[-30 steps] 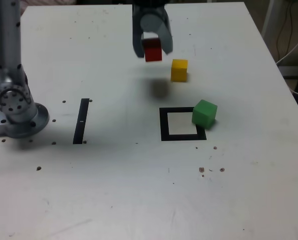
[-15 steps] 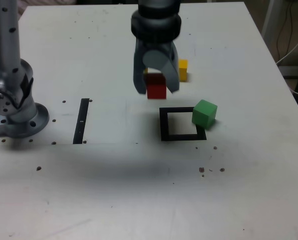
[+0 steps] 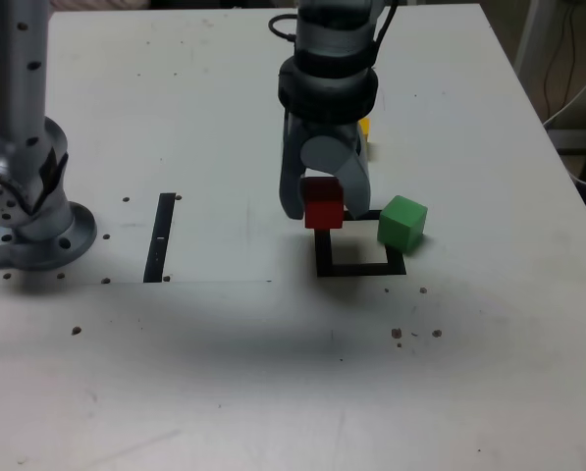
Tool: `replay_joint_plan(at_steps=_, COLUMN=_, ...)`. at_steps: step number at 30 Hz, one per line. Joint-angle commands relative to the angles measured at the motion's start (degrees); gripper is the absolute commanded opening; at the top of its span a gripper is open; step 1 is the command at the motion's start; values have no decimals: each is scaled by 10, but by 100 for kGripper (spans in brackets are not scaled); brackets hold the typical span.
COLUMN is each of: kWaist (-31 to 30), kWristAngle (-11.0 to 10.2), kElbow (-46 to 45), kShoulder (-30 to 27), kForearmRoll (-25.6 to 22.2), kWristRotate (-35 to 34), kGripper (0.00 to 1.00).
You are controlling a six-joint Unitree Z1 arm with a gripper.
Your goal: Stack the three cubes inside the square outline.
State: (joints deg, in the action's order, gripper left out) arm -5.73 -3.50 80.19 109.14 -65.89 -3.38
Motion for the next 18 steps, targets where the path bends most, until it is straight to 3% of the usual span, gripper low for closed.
replay_joint_plan(at_steps=1, kWaist=2, kWristAngle=-6, kElbow=-9, kShoulder=8, kForearmRoll=12, kWristRotate=-2, kGripper=24)
replay_joint_plan(at_steps=7, kWaist=8, kWristAngle=-8, kElbow=-32, kShoulder=20, kForearmRoll=43, kWristRotate=-3, kGripper=24)
replay_joint_plan(at_steps=18, kWaist=9, kWristAngle=1, kElbow=-16, kShoulder=51, kForearmRoll=51, kWristRotate=6, kGripper=24)
